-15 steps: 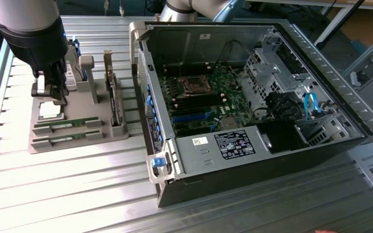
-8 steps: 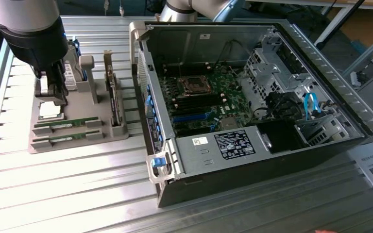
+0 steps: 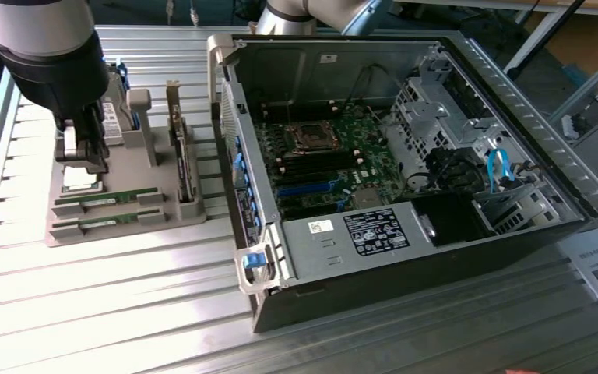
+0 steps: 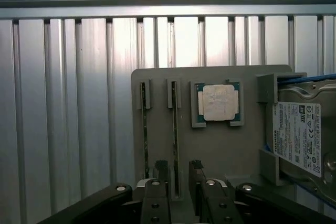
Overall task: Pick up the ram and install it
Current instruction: 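Pick up the ram and move it above insertion slot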
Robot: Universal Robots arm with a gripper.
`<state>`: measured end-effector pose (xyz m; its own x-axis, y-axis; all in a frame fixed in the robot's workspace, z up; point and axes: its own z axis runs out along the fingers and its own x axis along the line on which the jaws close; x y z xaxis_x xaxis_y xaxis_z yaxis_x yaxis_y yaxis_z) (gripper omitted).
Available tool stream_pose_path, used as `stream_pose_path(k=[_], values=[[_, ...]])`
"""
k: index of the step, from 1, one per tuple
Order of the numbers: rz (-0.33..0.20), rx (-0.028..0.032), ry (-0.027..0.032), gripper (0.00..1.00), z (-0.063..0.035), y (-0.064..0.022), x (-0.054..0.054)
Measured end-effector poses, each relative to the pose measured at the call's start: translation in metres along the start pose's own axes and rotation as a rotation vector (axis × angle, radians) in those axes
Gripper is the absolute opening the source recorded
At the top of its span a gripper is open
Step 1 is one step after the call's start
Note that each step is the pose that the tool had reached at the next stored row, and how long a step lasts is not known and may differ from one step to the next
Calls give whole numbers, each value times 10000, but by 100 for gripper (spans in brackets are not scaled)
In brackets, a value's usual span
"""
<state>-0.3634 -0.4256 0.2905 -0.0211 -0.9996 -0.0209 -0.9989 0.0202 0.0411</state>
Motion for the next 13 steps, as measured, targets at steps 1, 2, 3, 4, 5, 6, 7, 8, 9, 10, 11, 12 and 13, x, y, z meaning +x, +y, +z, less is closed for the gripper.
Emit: stream_pose_path(k=[1, 2, 3, 4, 5, 6, 7, 8, 9, 10, 11, 12, 13], values=[[0, 0, 0, 30, 0, -1, 17], [0, 1, -1, 30, 0, -1, 35], [0, 1, 0, 30, -1, -1, 56], [0, 1, 0, 30, -1, -2, 79], [0, 1, -1, 30, -1, -2, 95], [1, 0, 0, 30, -2, -2, 114], [0, 0, 0, 30, -2, -2, 116], [1, 0, -1, 30, -2, -2, 116], [1, 0, -1, 30, -1, -2, 116], [0, 3, -3, 30, 8, -3, 117], [0, 2, -1, 30, 18, -3, 120], [0, 1, -1, 30, 34, -4, 123], [0, 0, 0, 30, 51, -5, 127]])
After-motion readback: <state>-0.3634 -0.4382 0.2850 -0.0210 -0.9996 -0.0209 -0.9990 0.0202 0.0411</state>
